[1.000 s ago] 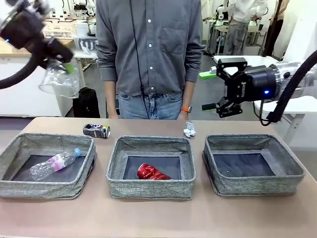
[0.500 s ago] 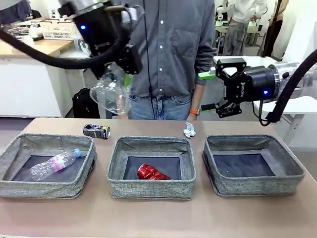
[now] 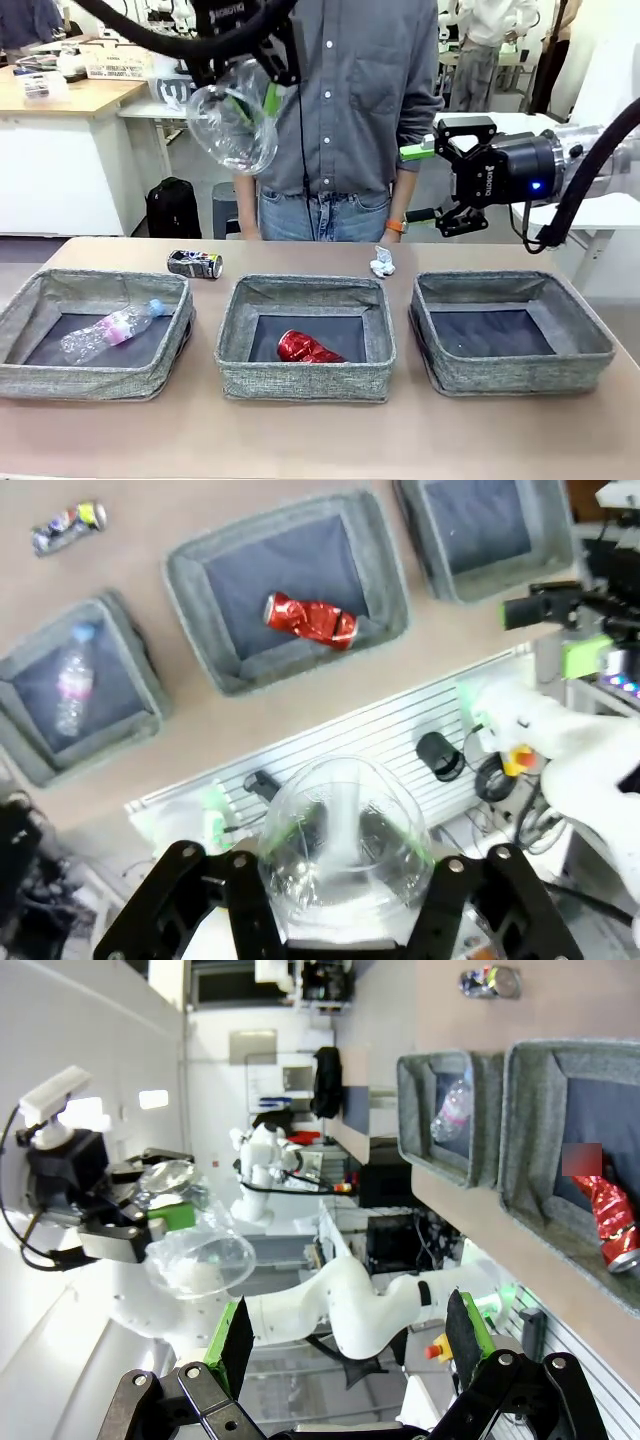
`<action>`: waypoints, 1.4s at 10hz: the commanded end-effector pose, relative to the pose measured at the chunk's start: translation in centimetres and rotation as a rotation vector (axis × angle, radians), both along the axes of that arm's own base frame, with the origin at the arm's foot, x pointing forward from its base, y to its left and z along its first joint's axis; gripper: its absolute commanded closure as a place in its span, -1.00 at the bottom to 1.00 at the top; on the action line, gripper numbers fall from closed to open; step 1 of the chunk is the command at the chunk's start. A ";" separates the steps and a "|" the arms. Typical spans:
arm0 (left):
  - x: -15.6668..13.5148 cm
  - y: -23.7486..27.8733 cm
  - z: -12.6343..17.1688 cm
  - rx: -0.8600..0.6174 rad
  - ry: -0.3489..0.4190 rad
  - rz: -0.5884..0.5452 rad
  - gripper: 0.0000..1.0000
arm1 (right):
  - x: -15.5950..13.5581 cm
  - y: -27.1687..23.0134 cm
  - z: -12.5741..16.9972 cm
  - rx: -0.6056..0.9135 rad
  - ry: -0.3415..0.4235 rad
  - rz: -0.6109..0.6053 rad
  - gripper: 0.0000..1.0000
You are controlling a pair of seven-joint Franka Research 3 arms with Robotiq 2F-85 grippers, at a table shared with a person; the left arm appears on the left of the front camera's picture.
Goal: Sort the waste into the appropriate baskets.
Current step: Pick up the waste item pointed out by the person.
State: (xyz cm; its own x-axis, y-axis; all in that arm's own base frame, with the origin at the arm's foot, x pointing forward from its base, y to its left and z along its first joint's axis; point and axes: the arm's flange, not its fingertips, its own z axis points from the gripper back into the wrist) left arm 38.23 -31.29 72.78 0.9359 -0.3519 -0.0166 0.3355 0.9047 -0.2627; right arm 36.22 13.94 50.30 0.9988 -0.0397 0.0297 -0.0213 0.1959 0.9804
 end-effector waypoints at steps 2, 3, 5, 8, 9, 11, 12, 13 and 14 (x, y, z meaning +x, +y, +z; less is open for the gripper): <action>1.1 -2.3 2.4 0.000 0.056 0.079 0.54 | 0.2 0.0 0.0 0.017 -0.014 0.006 -1.00; 1.5 -2.5 3.2 -0.028 0.087 0.114 0.54 | 0.2 0.0 0.0 0.017 -0.014 0.006 -1.00; 2.0 -3.4 4.2 -0.141 0.114 0.201 0.54 | 0.2 0.0 0.0 0.017 -0.014 0.006 -1.00; 2.6 -3.2 5.4 -0.149 0.128 0.234 0.54 | 0.2 0.0 0.0 0.017 -0.014 0.006 -1.00; 2.7 -3.0 5.7 -0.149 0.130 0.249 0.54 | 0.2 0.0 0.0 0.017 -0.014 0.006 -1.00; 2.4 -2.8 4.4 -0.148 0.127 0.212 0.54 | 0.2 0.0 0.0 0.017 -0.014 0.006 -1.00; 2.4 -2.8 4.4 -0.148 0.127 0.212 0.54 | 0.2 0.0 0.0 0.017 -0.014 0.006 -1.00; 2.4 -2.8 4.4 -0.148 0.127 0.212 0.54 | 0.2 0.0 0.0 0.017 -0.014 0.006 -1.00; 2.4 -2.8 4.4 -0.148 0.127 0.212 0.54 | 0.2 0.0 0.0 0.017 -0.014 0.006 -1.00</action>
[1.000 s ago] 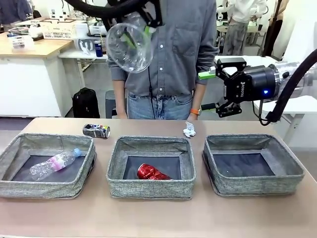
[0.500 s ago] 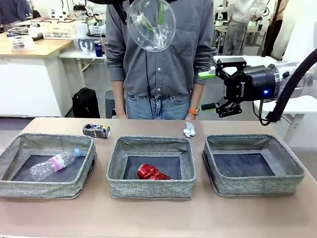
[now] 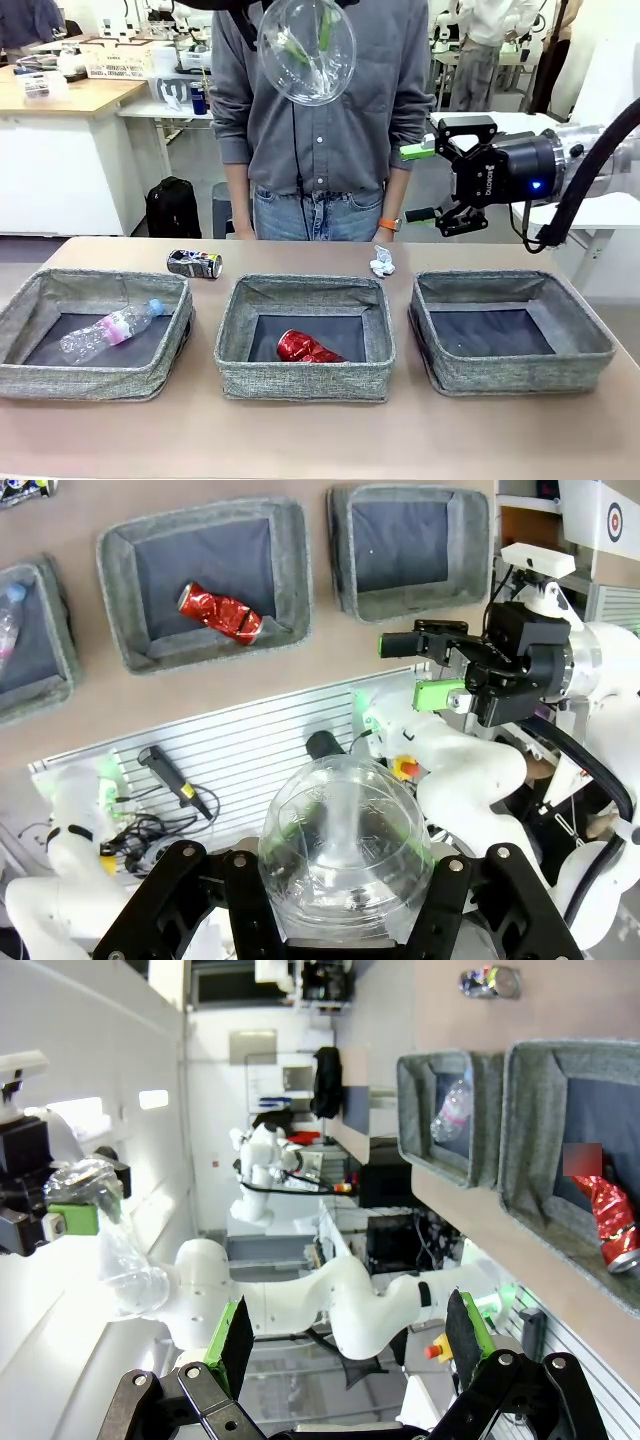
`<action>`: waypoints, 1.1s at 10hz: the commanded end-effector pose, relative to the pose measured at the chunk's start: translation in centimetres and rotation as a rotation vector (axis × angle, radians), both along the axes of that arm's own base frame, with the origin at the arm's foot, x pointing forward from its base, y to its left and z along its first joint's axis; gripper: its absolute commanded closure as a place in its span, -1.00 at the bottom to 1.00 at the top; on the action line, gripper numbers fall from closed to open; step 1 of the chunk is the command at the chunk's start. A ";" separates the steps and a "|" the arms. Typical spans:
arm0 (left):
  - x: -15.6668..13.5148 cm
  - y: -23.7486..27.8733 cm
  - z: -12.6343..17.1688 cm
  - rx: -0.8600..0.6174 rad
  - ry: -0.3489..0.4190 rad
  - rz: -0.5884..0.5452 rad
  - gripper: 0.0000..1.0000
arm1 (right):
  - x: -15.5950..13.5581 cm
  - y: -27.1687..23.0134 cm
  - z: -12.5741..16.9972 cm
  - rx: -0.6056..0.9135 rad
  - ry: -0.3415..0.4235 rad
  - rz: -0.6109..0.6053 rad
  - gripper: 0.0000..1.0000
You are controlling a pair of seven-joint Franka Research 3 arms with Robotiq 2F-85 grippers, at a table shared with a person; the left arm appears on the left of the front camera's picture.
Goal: Sort the waste into the appropriate baskets.
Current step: Pick up the waste item pointed out by the person, then place the picked waste into the Fabric basket indicated by the person.
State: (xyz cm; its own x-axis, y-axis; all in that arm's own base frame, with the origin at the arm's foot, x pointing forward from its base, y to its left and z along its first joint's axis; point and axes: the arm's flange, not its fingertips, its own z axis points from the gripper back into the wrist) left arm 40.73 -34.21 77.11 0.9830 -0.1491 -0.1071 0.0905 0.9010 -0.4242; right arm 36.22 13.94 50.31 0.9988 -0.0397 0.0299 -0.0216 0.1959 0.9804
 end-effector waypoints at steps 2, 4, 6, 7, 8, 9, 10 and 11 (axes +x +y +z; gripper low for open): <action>0.1 -0.1 -2.1 0.048 0.043 0.026 0.54 | 0.2 0.0 0.0 0.017 -0.014 0.006 -1.00; 0.9 0.8 -5.2 0.104 0.090 0.053 0.54 | 0.2 0.0 0.0 0.017 -0.014 0.006 -1.00; 0.6 -0.2 -2.3 0.038 0.046 0.009 0.54 | 0.2 0.0 0.0 0.017 -0.014 0.006 -1.00; 0.6 -0.2 -2.3 0.038 0.046 0.009 0.54 | 0.2 0.0 0.0 0.017 -0.014 0.006 -1.00; 0.6 -0.2 -2.3 0.038 0.046 0.009 0.54 | 0.2 0.0 0.0 0.017 -0.014 0.006 -1.00; 0.6 -0.2 -2.3 0.038 0.046 0.009 0.54 | 0.2 0.0 0.0 0.017 -0.014 0.006 -1.00; 0.6 -0.2 -2.3 0.038 0.046 0.009 0.54 | 0.2 0.0 0.0 0.017 -0.014 0.006 -1.00; 0.6 -0.2 -2.3 0.038 0.046 0.009 0.54 | 0.2 0.0 0.0 0.017 -0.014 0.006 -1.00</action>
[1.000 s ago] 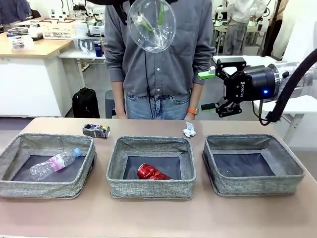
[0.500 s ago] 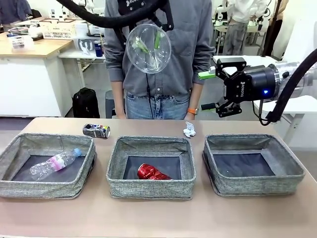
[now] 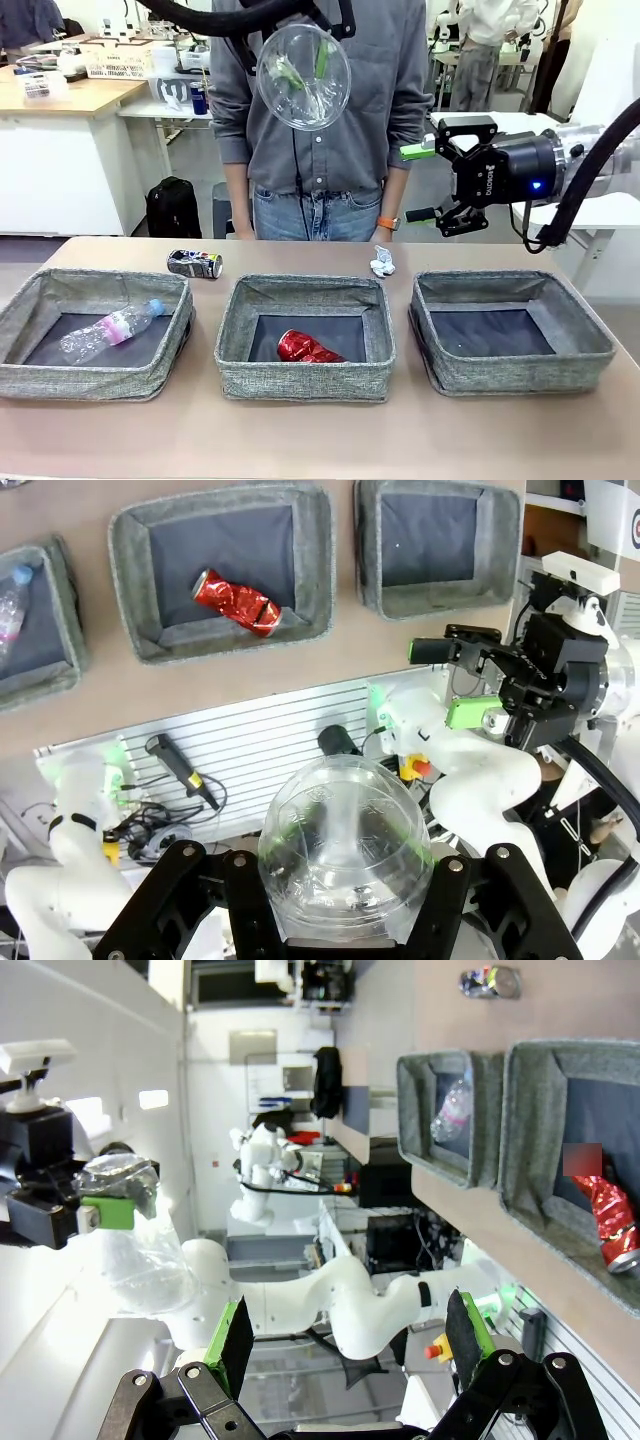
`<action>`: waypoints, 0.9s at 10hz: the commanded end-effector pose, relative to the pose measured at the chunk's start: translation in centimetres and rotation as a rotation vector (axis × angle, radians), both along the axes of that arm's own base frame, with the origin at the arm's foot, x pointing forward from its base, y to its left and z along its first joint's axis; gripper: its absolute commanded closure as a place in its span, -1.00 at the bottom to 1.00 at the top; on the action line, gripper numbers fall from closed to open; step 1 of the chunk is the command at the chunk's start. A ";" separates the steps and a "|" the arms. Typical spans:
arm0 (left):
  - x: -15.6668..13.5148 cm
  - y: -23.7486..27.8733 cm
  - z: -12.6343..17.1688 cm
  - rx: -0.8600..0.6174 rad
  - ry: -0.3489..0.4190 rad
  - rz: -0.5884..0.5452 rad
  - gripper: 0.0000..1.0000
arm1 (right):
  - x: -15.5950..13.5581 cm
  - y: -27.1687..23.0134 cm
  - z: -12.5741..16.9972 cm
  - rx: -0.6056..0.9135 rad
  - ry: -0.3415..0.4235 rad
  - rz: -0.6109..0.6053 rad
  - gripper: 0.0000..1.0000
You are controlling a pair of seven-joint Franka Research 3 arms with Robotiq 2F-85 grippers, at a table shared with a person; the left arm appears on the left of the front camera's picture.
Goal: Sort the waste into the appropriate baskets.
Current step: Place the picked waste into the Fabric basket indicated by the person.
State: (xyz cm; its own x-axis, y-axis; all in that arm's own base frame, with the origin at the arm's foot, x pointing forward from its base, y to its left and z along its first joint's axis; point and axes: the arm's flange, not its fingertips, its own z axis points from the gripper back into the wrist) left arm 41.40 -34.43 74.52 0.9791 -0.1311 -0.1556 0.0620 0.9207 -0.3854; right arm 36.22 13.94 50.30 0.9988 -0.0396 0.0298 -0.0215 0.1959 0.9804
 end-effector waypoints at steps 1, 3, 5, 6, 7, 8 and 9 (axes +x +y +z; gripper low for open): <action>-0.1 0.0 0.3 -0.008 0.003 -0.003 0.54 | 0.2 0.0 0.0 0.017 -0.014 0.006 -1.00; -0.1 0.0 0.3 -0.008 0.003 -0.003 0.54 | 0.2 0.0 0.0 0.017 -0.014 0.006 -1.00; -0.1 0.0 0.3 -0.008 0.003 -0.003 0.54 | 0.2 0.0 0.0 0.017 -0.014 0.006 -1.00; -0.1 0.0 0.3 -0.008 0.003 -0.003 0.54 | 0.2 0.0 0.0 0.017 -0.014 0.006 -1.00; -0.1 0.0 0.3 -0.008 0.003 -0.003 0.54 | 0.2 0.0 0.0 0.017 -0.014 0.006 -1.00; -0.1 0.0 0.3 -0.008 0.003 -0.003 0.54 | 0.2 0.0 0.0 0.017 -0.014 0.006 -1.00; -0.1 0.0 0.3 -0.008 0.003 -0.003 0.54 | 0.2 0.0 0.0 0.017 -0.014 0.006 -1.00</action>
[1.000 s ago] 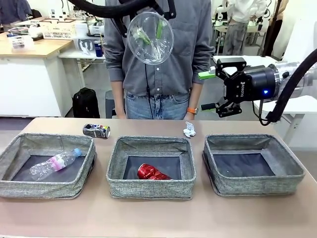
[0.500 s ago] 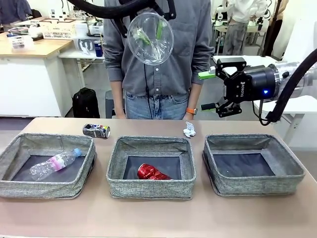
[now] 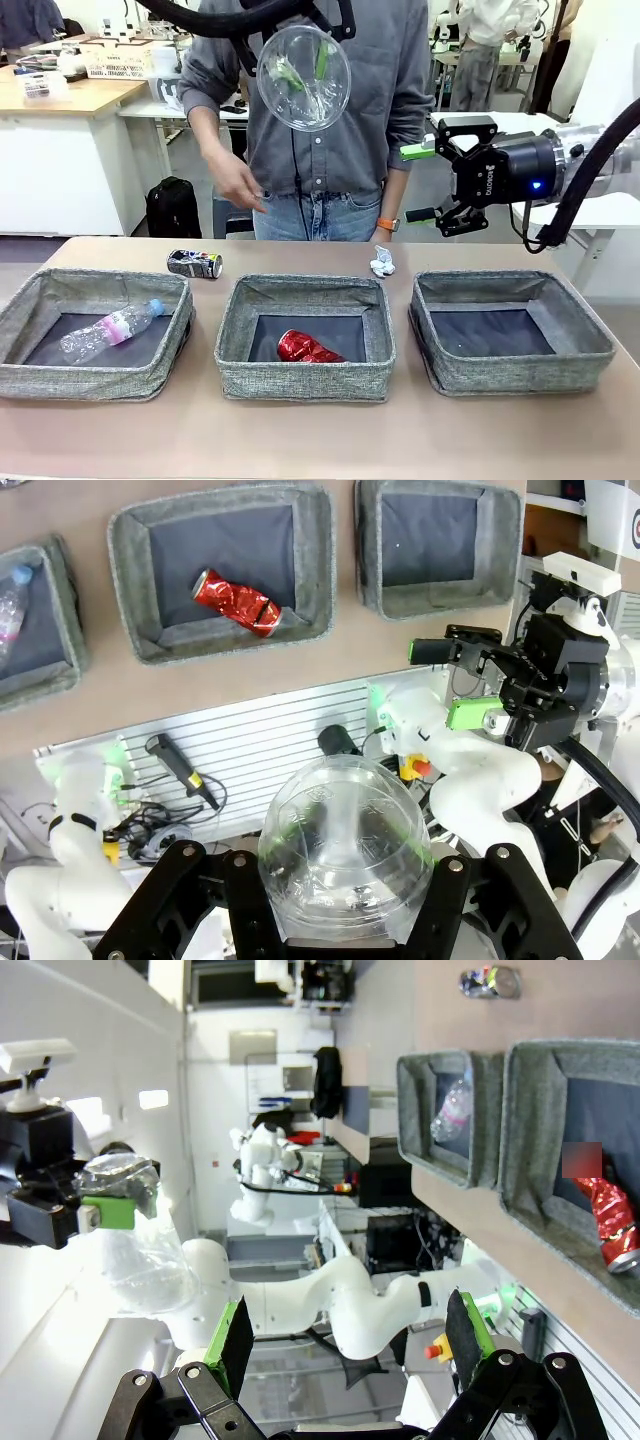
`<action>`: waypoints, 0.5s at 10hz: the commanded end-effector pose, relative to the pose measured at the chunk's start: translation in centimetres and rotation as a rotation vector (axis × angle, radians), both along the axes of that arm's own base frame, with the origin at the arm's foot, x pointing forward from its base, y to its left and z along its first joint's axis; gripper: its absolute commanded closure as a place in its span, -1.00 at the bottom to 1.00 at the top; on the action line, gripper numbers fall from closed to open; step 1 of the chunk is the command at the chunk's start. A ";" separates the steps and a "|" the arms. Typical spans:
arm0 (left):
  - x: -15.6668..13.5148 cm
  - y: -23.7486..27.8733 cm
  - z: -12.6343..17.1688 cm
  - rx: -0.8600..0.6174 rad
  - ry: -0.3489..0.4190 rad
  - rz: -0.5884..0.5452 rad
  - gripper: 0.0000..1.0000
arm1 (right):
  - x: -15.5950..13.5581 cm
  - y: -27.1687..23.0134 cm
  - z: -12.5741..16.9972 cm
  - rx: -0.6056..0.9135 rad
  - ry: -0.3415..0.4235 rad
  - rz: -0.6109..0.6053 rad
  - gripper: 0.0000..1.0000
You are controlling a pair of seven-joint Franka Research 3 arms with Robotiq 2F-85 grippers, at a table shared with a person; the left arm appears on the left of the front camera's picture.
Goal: Sort the waste into the appropriate baskets.
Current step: Place the picked waste into the Fabric basket indicated by the person.
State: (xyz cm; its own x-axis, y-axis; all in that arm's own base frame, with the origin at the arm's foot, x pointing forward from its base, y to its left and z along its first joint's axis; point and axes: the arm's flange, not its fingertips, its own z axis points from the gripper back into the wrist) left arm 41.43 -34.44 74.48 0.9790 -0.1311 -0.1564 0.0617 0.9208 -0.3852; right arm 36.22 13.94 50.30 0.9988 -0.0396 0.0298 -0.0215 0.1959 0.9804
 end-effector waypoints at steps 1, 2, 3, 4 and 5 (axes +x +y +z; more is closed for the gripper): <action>-0.1 0.0 0.3 -0.008 0.002 -0.003 0.54 | 0.2 0.0 0.0 0.017 -0.014 0.006 -1.00; -0.1 0.0 0.3 -0.008 0.002 -0.003 0.54 | 0.2 0.0 0.0 0.017 -0.014 0.006 -1.00; -0.1 0.0 0.3 -0.008 0.002 -0.003 0.54 | 0.2 0.0 0.0 0.017 -0.014 0.006 -1.00; -0.1 0.0 0.3 -0.008 0.002 -0.003 0.54 | 0.2 0.0 0.0 0.017 -0.014 0.006 -1.00; -0.1 0.0 0.3 -0.008 0.002 -0.003 0.54 | 0.2 0.0 0.0 0.017 -0.014 0.006 -1.00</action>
State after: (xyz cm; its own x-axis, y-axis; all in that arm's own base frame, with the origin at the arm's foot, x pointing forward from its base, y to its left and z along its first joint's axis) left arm 41.43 -34.44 74.48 0.9790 -0.1311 -0.1564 0.0617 0.9208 -0.3852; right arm 36.22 13.94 50.30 0.9988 -0.0396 0.0298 -0.0215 0.1959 0.9804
